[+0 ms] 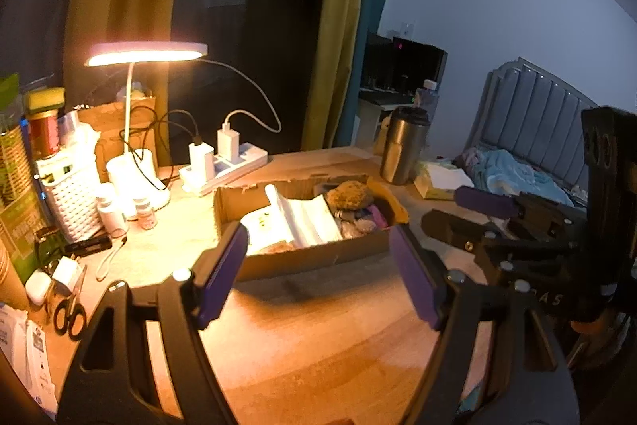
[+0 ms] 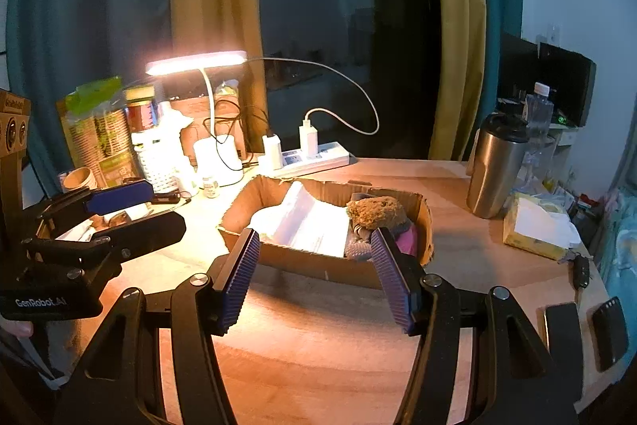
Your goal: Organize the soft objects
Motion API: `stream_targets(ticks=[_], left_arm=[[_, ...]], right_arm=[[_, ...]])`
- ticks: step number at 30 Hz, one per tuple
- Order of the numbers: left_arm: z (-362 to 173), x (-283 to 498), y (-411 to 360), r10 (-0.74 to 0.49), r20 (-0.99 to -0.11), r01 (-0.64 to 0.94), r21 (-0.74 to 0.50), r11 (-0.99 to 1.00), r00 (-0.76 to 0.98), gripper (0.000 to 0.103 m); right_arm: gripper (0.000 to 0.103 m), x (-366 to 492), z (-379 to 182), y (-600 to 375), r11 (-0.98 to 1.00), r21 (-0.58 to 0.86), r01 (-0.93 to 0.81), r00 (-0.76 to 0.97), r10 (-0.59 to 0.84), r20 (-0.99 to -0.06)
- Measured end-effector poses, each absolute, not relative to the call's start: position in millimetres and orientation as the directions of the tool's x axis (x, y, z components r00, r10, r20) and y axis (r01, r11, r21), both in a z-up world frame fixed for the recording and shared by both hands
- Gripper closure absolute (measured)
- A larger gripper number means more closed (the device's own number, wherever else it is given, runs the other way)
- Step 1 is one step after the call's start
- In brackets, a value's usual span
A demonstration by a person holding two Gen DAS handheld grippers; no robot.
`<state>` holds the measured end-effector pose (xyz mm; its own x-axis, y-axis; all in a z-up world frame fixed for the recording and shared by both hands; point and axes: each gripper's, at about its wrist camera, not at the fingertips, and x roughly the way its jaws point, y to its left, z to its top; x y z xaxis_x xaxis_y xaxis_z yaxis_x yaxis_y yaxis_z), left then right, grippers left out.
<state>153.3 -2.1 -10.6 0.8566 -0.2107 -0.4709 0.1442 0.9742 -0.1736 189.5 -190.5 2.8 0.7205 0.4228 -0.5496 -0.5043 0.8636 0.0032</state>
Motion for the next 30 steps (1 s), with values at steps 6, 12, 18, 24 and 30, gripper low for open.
stream_targets(ticks=[6, 12, 18, 24, 30], left_arm=[[-7, 126, -1, -0.205, -0.448, 0.146, -0.163, 0.976, 0.870, 0.028], [2, 99, -1, -0.206, -0.411, 0.154, -0.154, 0.976, 0.888, 0.028], [16, 71, 1, -0.204, -0.361, 0.162, -0.141, 0.977, 0.910, 0.028], [35, 55, 3, -0.190, -0.332, 0.155, -0.129, 0.979, 0.924, 0.027], [58, 42, 2, -0.177, -0.289, 0.148, -0.118, 0.982, 0.941, 0.027]], right_arm=[[0.041, 164, 9, -187, 0.856, -0.008, -0.517, 0.728, 0.435, -0.530], [0.041, 138, 14, -180, 0.848, -0.034, -0.530, 0.739, 0.441, -0.510], [0.041, 110, 24, -175, 0.851, -0.055, -0.522, 0.760, 0.435, -0.483], [0.041, 83, 43, -175, 0.859, -0.076, -0.507, 0.789, 0.426, -0.443], [0.035, 64, 64, -182, 0.865, -0.090, -0.493, 0.814, 0.422, -0.399]])
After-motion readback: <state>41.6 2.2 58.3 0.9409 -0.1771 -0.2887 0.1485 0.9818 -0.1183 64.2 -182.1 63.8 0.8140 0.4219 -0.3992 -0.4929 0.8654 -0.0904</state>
